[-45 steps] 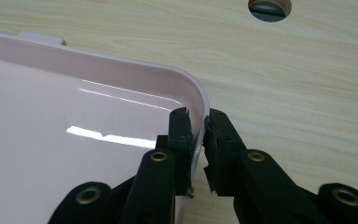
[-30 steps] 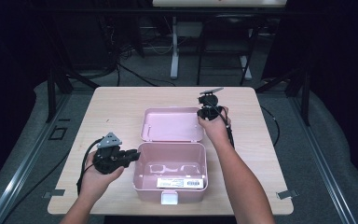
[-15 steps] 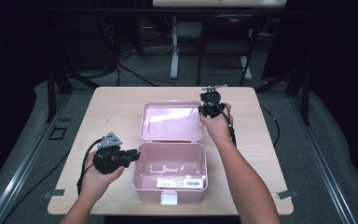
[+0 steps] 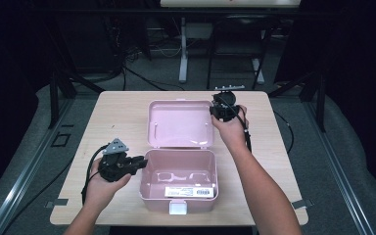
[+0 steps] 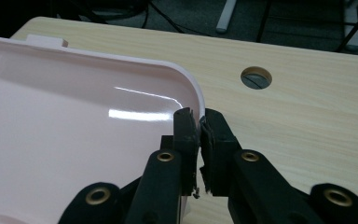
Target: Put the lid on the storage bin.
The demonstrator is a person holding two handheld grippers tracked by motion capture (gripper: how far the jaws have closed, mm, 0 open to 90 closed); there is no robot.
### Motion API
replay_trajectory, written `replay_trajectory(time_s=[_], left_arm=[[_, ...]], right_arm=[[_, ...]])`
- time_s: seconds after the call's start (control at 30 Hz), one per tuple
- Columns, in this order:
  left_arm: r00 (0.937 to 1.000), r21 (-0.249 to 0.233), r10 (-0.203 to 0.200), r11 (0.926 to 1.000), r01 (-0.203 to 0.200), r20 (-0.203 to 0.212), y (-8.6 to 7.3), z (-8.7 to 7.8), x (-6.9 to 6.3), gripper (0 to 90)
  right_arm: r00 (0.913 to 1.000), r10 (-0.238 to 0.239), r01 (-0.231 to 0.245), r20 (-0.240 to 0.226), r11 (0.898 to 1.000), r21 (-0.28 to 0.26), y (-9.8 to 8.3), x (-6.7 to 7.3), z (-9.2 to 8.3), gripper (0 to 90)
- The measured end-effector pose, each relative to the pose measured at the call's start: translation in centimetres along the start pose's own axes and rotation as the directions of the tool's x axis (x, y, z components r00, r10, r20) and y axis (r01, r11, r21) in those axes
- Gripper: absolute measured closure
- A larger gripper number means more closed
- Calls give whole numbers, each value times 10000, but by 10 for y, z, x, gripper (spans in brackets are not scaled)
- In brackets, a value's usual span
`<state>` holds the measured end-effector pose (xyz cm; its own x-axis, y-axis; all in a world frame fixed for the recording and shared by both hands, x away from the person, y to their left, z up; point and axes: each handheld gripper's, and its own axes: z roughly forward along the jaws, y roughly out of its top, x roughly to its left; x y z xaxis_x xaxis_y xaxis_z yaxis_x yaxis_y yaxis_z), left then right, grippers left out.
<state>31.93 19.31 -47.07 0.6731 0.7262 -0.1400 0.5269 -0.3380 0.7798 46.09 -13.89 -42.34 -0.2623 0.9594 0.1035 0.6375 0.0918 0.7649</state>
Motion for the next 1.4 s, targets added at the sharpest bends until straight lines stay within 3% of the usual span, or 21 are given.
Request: replay_trajectory(time_s=[0.1, 0.27, 0.47, 0.67, 0.77, 0.93, 1.13, 1.4], left_arm=[[9998, -63, -58, 10000, 59, 170, 2, -2, 1, 737], [9996, -438, -282, 9986, 286, 98, 8, -8, 8, 716], [9996, -714, -113, 9974, 93, -274, 25, -13, 14, 713], [9975, -832, -284, 9963, 229, -649, 43, -9, 26, 714], [9976, -1004, -433, 9942, 377, -539, 51, -9, 30, 714], [9927, -1211, -406, 9923, 267, -1136, 66, -8, 36, 714], [9892, -1406, -608, 9892, 419, -1334, 83, -7, 43, 715], [9824, -1773, -466, 9841, 140, -1809, 106, -1, 36, 712]], right_arm=[[9999, -64, 62, -111, 9999, -125, 1, 0, -7, 846], [9992, -314, 304, -257, 9988, -394, 4, 1, -22, 847], [9980, -490, 467, -400, 9974, -552, 6, 2, -34, 848], [9970, -662, 631, -399, 9952, -746, 5, 4, -42, 850], [9968, -682, 644, -414, 9940, -882, 4, 5, -46, 850], [9957, -836, 792, -394, 9915, -1036, 3, 7, -51, 851], [9947, -941, 885, -413, 9888, -1202, 1, 9, -56, 852], [9941, -975, 905, -472, 9869, -1339, 0, 9, -61, 853]])
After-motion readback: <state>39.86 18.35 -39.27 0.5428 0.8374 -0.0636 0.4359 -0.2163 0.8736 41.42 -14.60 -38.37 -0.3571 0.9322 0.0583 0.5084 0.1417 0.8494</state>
